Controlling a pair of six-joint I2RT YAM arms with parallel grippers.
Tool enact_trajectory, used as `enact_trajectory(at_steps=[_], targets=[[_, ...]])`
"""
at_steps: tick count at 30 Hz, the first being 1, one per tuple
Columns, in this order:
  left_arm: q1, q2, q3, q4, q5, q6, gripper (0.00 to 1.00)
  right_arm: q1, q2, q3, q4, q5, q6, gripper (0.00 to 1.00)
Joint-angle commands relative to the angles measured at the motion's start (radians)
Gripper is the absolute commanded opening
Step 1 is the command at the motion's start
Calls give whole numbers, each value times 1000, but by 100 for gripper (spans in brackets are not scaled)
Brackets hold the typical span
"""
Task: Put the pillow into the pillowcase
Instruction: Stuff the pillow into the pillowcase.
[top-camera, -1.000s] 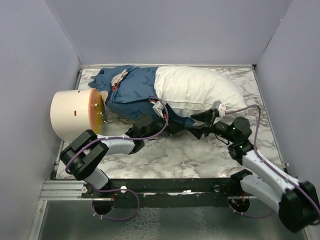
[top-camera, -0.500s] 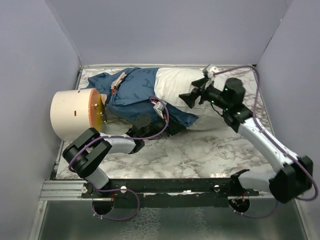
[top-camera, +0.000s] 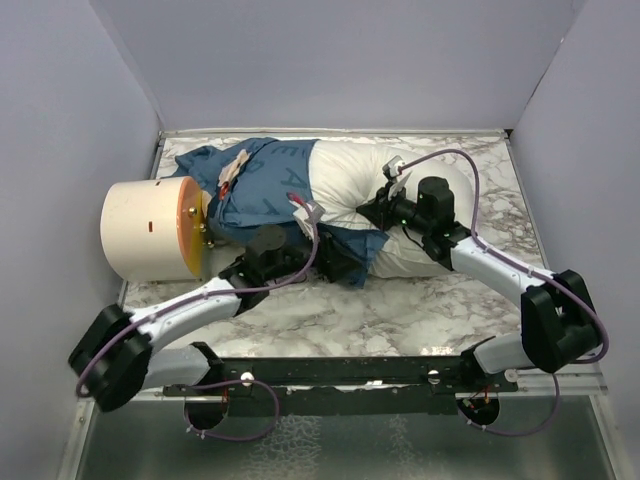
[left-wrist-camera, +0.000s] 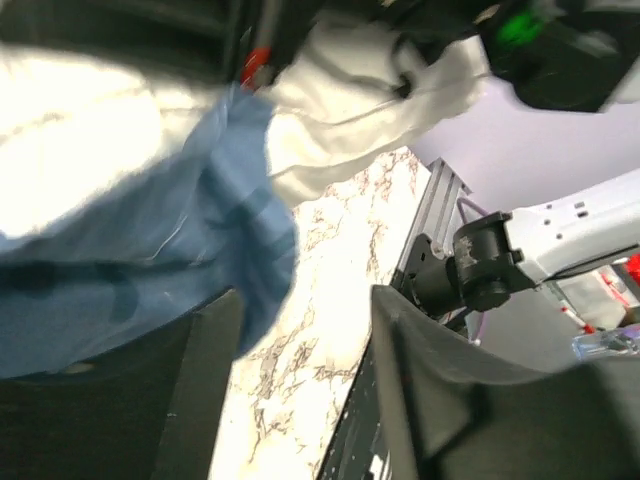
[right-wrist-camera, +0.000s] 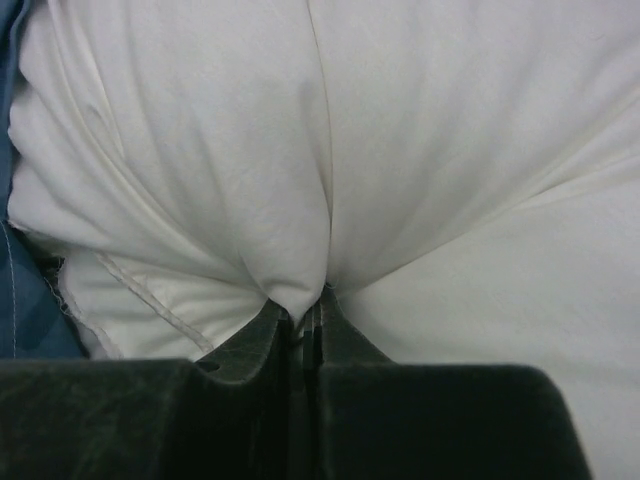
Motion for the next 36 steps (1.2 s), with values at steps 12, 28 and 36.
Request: enact_trajectory(at_steps=[12, 28, 36], targets=[[39, -181, 624, -1069, -614, 290, 61, 5, 99, -106, -11, -41, 89, 1], [83, 121, 790, -1211, -844, 409, 31, 5, 52, -109, -33, -34, 88, 1], [104, 120, 820, -1165, -645, 434, 0, 5, 34, -110, -14, -61, 95, 1]])
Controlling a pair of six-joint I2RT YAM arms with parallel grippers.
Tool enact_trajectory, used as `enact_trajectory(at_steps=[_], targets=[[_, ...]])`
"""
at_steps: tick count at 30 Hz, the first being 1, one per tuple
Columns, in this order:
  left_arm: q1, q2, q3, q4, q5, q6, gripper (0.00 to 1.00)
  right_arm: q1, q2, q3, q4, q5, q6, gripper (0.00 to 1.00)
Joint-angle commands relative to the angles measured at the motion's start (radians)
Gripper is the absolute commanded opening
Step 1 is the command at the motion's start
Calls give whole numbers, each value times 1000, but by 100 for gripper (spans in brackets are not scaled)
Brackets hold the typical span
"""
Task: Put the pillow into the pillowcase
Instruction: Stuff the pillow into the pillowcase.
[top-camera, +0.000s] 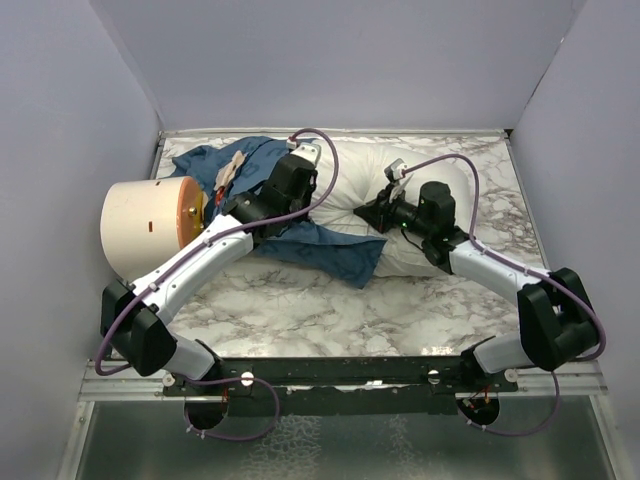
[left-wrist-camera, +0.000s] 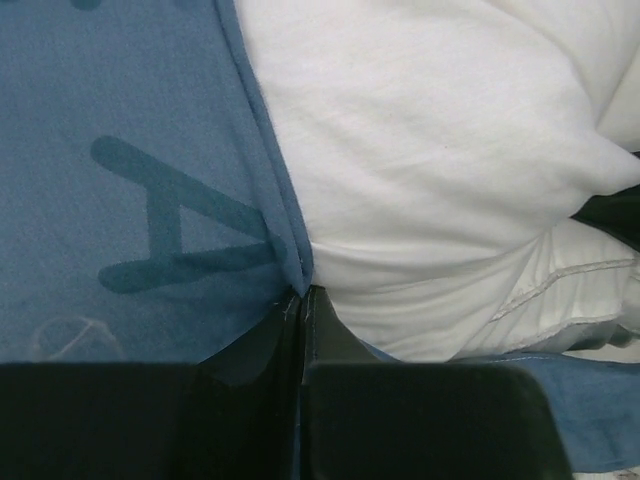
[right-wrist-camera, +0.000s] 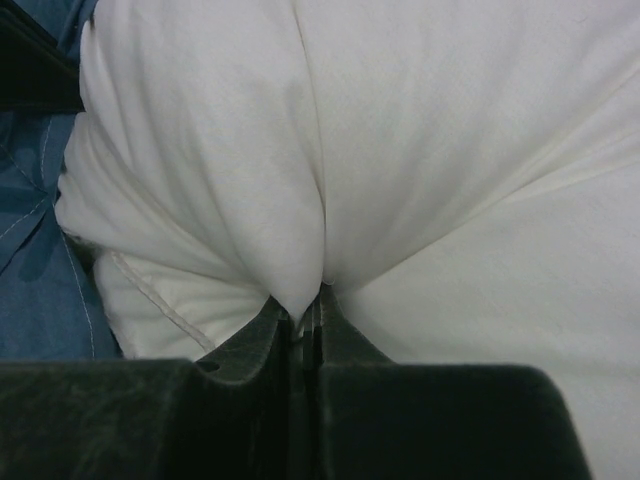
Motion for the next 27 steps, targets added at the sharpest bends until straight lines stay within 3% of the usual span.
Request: enact_trajectory(at_steps=[1, 4, 7, 11, 14, 17, 20, 24, 27], targets=[[12, -23, 65, 39, 160, 37, 0, 6, 15, -51, -142, -35, 21, 1], [12, -29, 125, 173, 415, 10, 0, 6, -23, -54, -13, -109, 71, 1], [-15, 49, 304, 289, 636, -73, 0, 13, -38, 18, 116, -163, 135, 1], [-120, 212, 586, 353, 778, -124, 0, 63, -38, 134, 252, -153, 190, 1], [-140, 258, 601, 431, 860, -189, 0, 113, -42, 128, 325, -72, 192, 1], [-133, 205, 378, 545, 871, -233, 0, 116, -33, -13, 412, 29, 204, 1], [-91, 83, 1, 718, 874, -315, 0, 116, -22, -223, 488, 96, 196, 1], [-23, -24, -452, 875, 865, -363, 0, 116, -43, -417, 560, -16, 174, 1], [9, -19, -658, 961, 860, -370, 0, 116, -88, -485, 581, -136, 165, 10]])
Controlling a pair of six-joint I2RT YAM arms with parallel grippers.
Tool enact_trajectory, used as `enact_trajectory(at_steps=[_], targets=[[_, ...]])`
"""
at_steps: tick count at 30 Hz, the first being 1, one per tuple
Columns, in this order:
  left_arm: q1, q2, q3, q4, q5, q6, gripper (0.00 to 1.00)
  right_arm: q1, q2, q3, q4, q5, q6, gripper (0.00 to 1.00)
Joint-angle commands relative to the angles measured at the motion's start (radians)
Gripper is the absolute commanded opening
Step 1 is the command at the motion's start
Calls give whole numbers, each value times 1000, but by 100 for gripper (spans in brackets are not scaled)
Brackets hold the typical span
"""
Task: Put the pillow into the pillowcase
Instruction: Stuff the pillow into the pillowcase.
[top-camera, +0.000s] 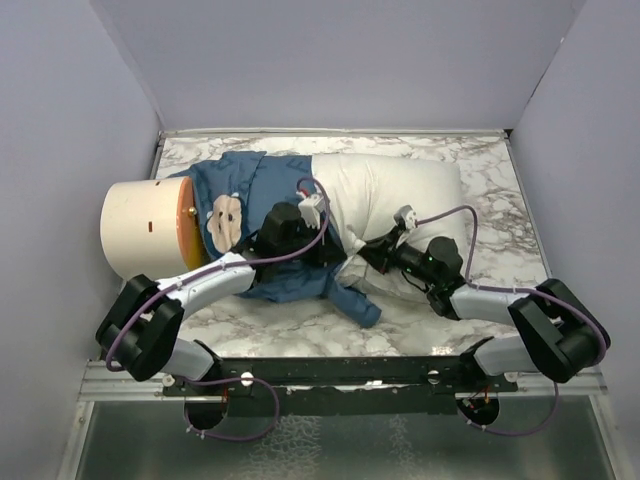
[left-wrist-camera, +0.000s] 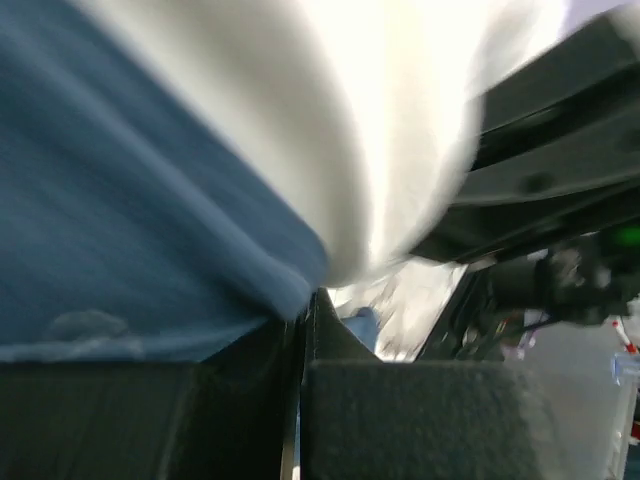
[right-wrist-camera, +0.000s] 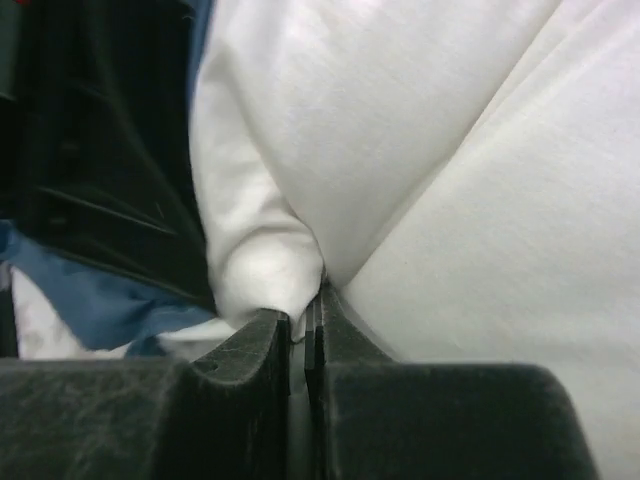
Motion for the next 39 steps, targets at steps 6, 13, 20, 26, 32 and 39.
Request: enact_trajectory(at_steps=[6, 13, 20, 26, 32, 39], targets=[[19, 37, -334, 339, 97, -70, 0, 22, -340, 6, -272, -293, -75, 46], [18, 8, -375, 341, 107, 7, 0, 23, -314, 422, -701, -31, -179, 80], [17, -50, -411, 343, 88, 48, 0, 23, 23, 577, -792, 125, -183, 79], [17, -122, -404, 269, 50, 82, 0, 23, 215, 507, -817, 153, -175, 44], [26, -335, -224, -52, -86, 173, 46, 23, 182, 394, -694, 83, -134, 2], [141, -325, 136, -305, -183, 216, 63, 24, 139, 343, -617, 65, -105, 1]])
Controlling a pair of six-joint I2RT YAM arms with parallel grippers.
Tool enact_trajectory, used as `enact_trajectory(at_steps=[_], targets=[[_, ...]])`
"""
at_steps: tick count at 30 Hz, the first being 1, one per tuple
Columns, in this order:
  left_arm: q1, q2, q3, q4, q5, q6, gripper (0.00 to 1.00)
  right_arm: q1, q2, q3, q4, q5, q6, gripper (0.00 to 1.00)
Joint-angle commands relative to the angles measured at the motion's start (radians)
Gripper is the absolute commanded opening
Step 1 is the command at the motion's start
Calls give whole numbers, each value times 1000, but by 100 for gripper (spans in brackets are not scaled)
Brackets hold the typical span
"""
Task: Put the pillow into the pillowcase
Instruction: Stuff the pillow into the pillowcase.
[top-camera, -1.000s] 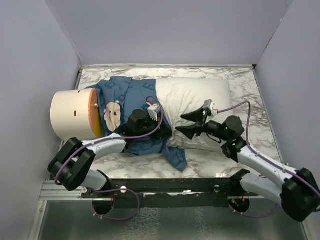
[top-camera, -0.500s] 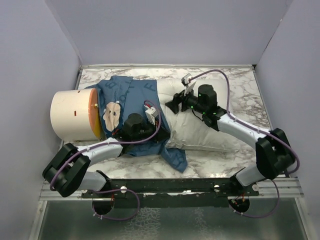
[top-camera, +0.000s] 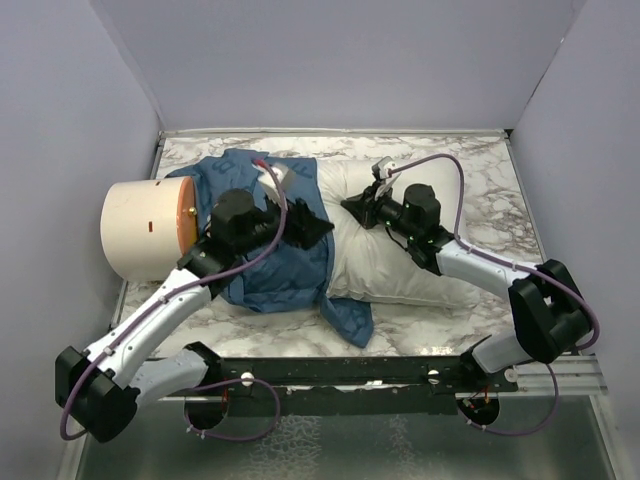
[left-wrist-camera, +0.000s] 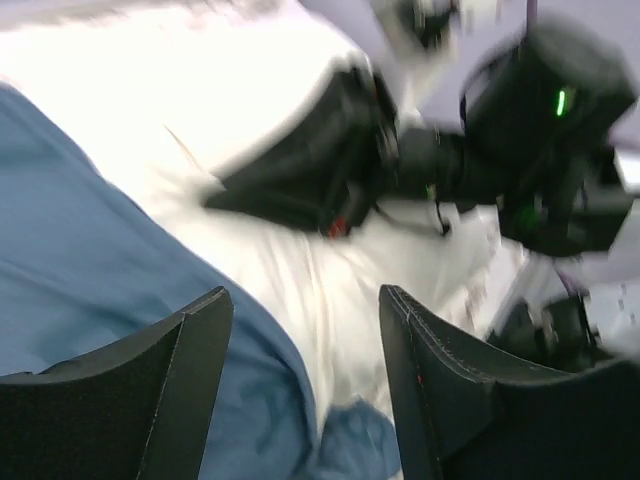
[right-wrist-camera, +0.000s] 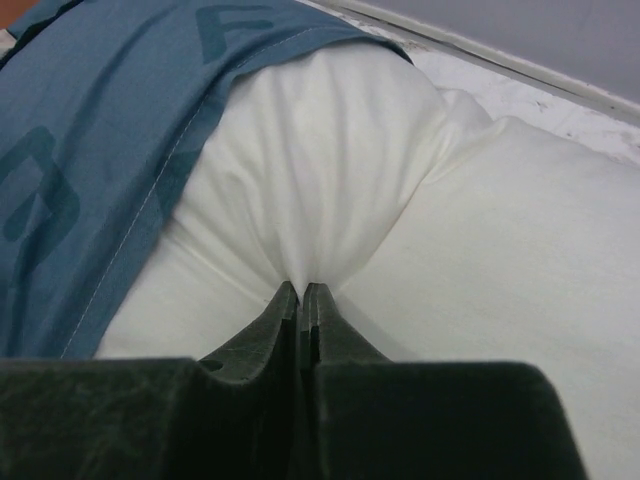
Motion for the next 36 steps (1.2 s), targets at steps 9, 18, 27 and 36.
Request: enact_trajectory(at_steps=[9, 18, 27, 36], targets=[[73, 507, 682, -528, -482, 187, 64, 6, 28, -99, -160, -50, 53, 1], [72, 714, 818, -607, -634, 262, 47, 5, 17, -110, -162, -57, 56, 1], [73, 704, 852, -605, -575, 255, 6, 6, 37, -112, -147, -64, 62, 1], [62, 636, 859, -464, -313, 179, 0, 6, 20, -46, -156, -69, 54, 1]])
